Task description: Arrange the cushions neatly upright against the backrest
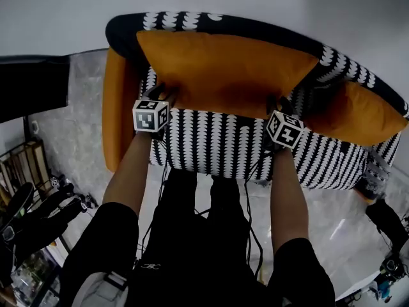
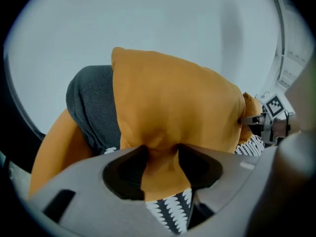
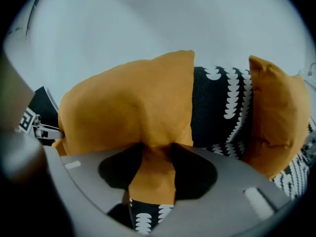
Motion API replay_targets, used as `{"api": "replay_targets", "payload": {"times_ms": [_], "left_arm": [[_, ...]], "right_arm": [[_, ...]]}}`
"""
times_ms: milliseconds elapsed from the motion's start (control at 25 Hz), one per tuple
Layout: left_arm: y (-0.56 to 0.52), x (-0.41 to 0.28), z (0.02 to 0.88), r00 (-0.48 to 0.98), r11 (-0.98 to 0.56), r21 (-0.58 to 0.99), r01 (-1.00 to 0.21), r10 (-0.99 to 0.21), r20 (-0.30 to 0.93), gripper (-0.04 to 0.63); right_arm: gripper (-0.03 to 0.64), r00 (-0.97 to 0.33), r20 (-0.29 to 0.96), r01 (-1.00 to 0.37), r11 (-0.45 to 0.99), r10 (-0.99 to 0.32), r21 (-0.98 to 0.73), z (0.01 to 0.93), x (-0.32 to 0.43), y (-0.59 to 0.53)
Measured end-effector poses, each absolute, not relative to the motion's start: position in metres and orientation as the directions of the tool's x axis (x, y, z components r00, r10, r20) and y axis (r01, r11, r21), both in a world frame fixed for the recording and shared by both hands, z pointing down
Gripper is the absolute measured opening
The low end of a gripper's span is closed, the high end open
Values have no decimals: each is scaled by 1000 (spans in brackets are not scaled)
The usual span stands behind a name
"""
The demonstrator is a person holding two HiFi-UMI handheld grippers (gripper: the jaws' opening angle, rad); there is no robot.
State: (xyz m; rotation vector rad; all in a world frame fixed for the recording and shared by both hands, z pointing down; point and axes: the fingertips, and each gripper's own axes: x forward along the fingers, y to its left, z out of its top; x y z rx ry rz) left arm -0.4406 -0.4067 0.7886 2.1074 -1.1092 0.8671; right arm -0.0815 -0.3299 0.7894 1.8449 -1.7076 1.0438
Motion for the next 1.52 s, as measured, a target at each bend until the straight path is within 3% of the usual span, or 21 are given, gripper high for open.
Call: {"api": "replay_targets", "payload": {"times_ms": [120,160,200,240,280,520,1000,1280,1520], "left_arm": [[-395,-449,765,408,-453,170,-875,-502,763,213],[-392,-449,755,412,-442,179,-879,-514,753,207],[-389,-447,744,420,-433,193,-881,-525,740,151],[-387,-443,731,431,-427,207,-880,-536,727,33],[-384,-439,718,445,-426,223,-877,-541,714,8],[-355,-405,623,551,-436,348,-830,-542,635,11],[-330,-383,453,564,-562,182,-807,-640,523,11],[-315,-386,324,645,-631,167,-758,-684,341,11],[-305,-385,254,665,-662,111,-741,-699,263,11]], "right_arm": [[225,22,759,-974,-184,-651,-129,775,-82,-313],[167,41,760,-976,-189,-649,-109,768,-83,-307],[112,58,758,-978,-190,-649,-88,760,-84,-303],[18,70,756,-979,-189,-651,-73,751,-86,-300],[8,71,755,-980,-188,-652,-69,741,-89,-297],[7,25,733,-962,-216,-680,-167,665,-124,-284],[8,-100,467,-955,-47,-878,-293,457,-207,-271],[6,-53,350,-987,-3,-935,-158,346,-240,-265],[6,-29,191,-996,13,-981,-85,252,-252,-266]]}}
